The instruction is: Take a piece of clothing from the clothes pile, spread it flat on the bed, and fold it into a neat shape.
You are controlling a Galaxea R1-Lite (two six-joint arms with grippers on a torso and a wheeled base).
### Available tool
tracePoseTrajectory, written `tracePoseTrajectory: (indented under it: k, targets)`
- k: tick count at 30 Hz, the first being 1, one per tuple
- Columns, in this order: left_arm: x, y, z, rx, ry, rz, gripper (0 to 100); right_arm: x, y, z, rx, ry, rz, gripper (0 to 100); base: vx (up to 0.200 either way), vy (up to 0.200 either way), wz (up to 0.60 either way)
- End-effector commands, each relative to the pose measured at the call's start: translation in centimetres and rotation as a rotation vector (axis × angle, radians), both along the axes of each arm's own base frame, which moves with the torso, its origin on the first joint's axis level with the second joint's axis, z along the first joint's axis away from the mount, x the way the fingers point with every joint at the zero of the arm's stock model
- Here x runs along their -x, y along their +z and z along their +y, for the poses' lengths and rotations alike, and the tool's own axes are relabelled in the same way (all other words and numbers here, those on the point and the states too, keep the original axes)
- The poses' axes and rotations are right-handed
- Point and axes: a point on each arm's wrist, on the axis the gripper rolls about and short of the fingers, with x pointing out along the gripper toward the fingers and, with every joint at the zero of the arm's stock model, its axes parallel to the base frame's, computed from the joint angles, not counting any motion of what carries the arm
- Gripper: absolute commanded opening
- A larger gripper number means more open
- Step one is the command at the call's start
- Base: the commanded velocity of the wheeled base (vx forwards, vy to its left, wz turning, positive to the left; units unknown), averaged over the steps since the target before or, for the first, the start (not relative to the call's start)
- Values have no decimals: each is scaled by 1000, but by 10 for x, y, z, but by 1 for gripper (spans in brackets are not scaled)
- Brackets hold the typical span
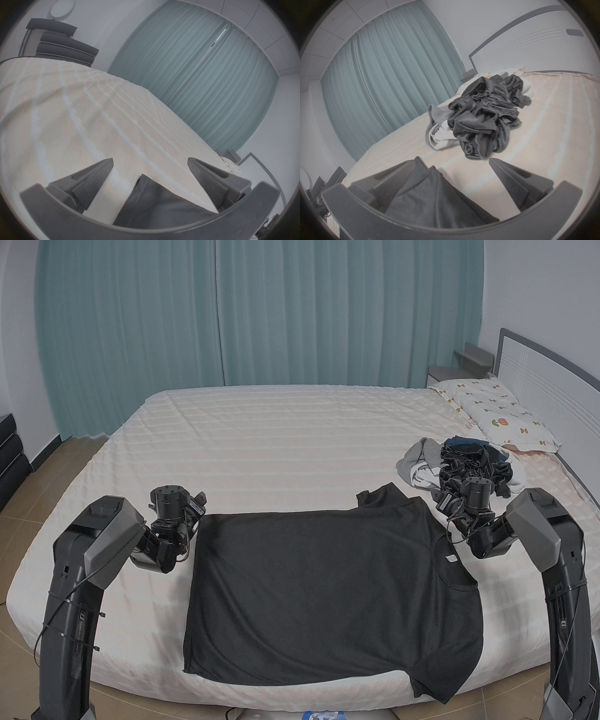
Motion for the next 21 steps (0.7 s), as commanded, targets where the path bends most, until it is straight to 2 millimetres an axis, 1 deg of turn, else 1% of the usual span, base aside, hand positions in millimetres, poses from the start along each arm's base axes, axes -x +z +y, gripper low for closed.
tracePoseTrajectory:
  k: [1, 3, 4, 7, 8, 10, 11, 12, 13, 15, 18, 19, 20, 21]
  targets:
    - [48, 66, 5, 20, -50, -29, 100, 112, 71, -8, -63, 47, 17, 100, 0, 0, 0]
    - [58, 66, 6, 18, -49, -7, 100, 134, 72, -10, -75, 58, 23, 100, 0, 0, 0]
    - [67, 64, 7, 18, -50, 19, 100, 148, 71, -14, -80, 55, 27, 100, 0, 0, 0]
    - [94, 62, 9, 28, -64, 77, 100, 183, 58, -14, -90, 65, 89, 100, 0, 0, 0]
    - [108, 59, 10, 41, -73, 106, 100, 197, 54, -13, -94, 72, 107, 100, 0, 0, 0]
    - [133, 60, 6, 71, -111, 124, 100, 216, 48, -11, -109, 92, 121, 100, 0, 0, 0]
    - [145, 59, 4, 83, -134, 133, 100, 224, 46, -10, -121, 99, 123, 100, -200, 0, 0]
    - [149, 58, 3, 86, -143, 139, 100, 226, 46, -10, -127, 102, 122, 100, -200, 0, 0]
    - [170, 55, -1, 101, -192, 168, 100, 238, 42, -10, -154, 120, 127, 100, -200, 0, 0]
    - [192, 55, -5, 106, -223, 193, 100, 253, 35, -9, -178, 146, 148, 100, -200, 0, 0]
    - [215, 52, -13, 140, -243, 238, 100, 268, 24, -9, -216, 174, 205, 100, -200, 0, 0]
    - [215, 52, -13, 140, -243, 238, 100, 268, 24, -9, -216, 174, 205, 100, -200, 0, 0]
    - [226, 49, -18, 164, -256, 267, 100, 274, 19, -8, -241, 181, 222, 100, -200, 0, 0]
    - [230, 47, -20, 167, -259, 281, 100, 276, 17, -8, -250, 178, 237, 100, -200, 0, 0]
